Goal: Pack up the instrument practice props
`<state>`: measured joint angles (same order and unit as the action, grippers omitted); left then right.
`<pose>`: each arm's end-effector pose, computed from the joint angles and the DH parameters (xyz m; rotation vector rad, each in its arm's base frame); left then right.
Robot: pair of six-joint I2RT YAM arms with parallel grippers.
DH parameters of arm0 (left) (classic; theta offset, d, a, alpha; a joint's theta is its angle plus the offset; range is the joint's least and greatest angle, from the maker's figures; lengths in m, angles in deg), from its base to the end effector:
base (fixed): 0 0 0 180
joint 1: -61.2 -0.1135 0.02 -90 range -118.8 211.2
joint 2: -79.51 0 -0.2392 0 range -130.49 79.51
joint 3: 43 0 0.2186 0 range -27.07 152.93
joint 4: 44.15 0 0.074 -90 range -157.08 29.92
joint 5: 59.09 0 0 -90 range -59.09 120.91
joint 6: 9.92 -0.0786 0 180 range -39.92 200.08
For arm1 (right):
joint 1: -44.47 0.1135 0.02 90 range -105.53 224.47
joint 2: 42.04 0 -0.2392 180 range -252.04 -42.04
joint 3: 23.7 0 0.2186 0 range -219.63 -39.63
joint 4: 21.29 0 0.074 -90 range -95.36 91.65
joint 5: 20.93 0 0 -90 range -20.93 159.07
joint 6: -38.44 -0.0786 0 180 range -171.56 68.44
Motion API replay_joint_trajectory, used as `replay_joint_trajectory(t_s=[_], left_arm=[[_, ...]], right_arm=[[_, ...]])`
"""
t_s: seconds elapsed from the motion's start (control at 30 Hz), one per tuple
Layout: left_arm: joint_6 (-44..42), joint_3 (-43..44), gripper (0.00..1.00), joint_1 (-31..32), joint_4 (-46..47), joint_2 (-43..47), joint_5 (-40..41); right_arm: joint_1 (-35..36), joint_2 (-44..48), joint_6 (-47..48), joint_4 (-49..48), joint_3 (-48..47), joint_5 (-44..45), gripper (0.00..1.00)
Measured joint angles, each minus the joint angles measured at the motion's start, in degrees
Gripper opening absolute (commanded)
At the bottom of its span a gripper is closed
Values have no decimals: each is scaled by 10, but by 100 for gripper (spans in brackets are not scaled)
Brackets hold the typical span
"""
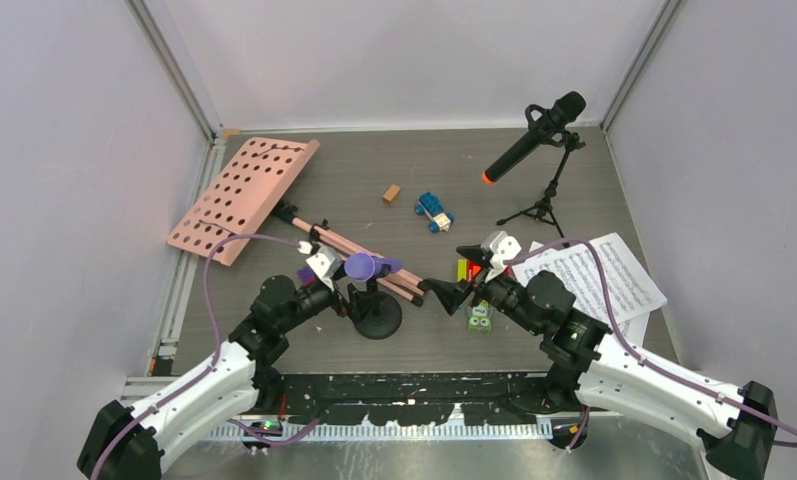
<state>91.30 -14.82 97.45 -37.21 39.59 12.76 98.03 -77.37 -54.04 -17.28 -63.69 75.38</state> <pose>0.1458 -0.1373 0.2101 0.6156 1.6146 -0.8828 0.1227 0.1516 0.2713 -0.6086 1.4803 0.6815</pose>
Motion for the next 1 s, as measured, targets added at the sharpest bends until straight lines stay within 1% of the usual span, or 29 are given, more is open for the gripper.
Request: replay_joint_trajectory(t_s=[0.23, 0.37, 0.5, 0.57, 0.7, 0.83, 1.0], left_arm=[[7, -32, 99, 0, -2, 61, 21], [12, -50, 100, 0, -4, 121, 16], [19, -51, 100, 0, -2, 173, 2], [19, -51, 99, 0, 2, 186, 0], [23, -51, 91, 0, 1, 182, -10], [28, -51, 88, 0, 0, 169, -19], [33, -51, 86, 6, 15, 161, -2]], right_arm=[[0, -10, 7, -51, -4, -22, 100], [0, -5, 6, -56, -4, -18, 100], [0, 13, 7, -56, -4, -6, 100], [0, 17, 7, -56, -4, 0, 100], [0, 17, 7, -56, -4, 9, 99], [0, 25, 6, -48, -4, 17, 99], [0, 45, 6, -46, -4, 31, 99]])
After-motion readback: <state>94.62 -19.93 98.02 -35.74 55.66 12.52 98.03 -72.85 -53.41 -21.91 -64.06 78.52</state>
